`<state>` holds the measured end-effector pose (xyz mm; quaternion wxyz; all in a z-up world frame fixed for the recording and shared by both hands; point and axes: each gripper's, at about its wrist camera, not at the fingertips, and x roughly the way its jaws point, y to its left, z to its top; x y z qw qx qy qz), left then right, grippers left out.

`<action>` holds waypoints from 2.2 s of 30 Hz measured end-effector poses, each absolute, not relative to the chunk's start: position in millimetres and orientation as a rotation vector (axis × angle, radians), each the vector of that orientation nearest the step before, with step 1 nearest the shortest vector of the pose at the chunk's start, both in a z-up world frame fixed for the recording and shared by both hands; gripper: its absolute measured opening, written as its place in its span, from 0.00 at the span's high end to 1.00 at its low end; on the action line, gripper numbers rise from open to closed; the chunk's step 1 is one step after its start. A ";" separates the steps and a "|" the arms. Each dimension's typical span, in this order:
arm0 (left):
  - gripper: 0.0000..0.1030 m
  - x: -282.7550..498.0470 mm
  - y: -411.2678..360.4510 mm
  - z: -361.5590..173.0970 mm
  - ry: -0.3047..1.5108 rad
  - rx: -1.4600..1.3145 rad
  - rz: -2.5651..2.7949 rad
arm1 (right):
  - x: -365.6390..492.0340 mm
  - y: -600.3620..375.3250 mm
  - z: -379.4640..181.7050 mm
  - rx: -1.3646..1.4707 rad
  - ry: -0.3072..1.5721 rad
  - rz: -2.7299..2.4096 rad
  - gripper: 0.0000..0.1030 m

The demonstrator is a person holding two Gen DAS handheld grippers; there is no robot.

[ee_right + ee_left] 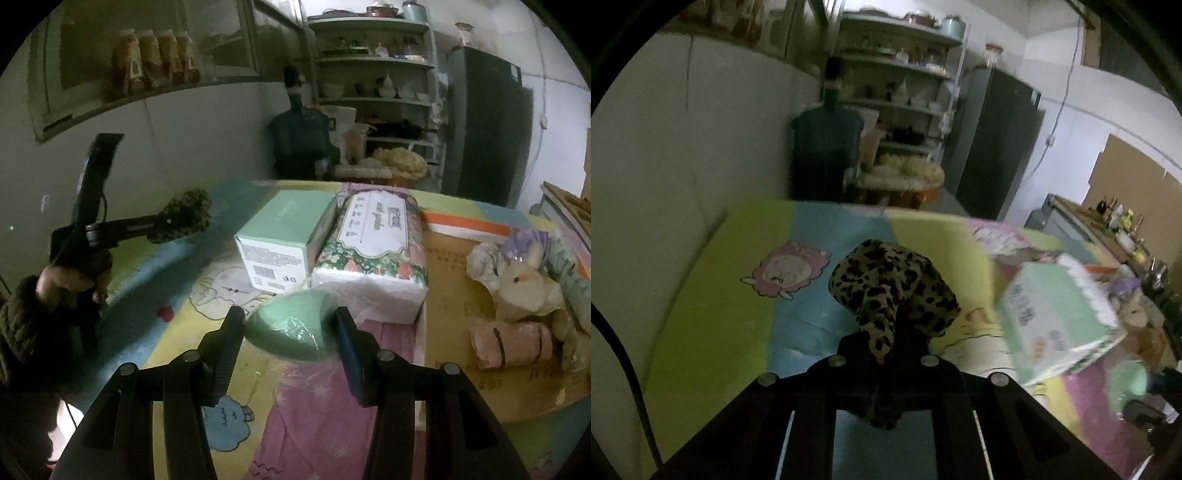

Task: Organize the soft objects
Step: 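Carry the scrunchie and sponge over the cardboard box with both tools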

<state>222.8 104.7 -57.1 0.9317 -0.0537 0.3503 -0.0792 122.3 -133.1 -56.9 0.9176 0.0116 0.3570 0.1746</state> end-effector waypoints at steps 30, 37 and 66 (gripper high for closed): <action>0.91 134.0 -20.2 20.4 0.523 -0.093 -0.231 | 77.2 -182.5 4.9 0.031 0.536 0.318 0.50; 0.91 133.5 -54.2 24.2 0.512 -0.074 -0.252 | 68.5 -211.3 12.4 0.052 0.505 0.274 0.50; 0.91 157.4 -196.7 -24.4 0.637 -0.036 -0.401 | 71.9 -344.7 -22.7 0.141 0.556 0.095 0.50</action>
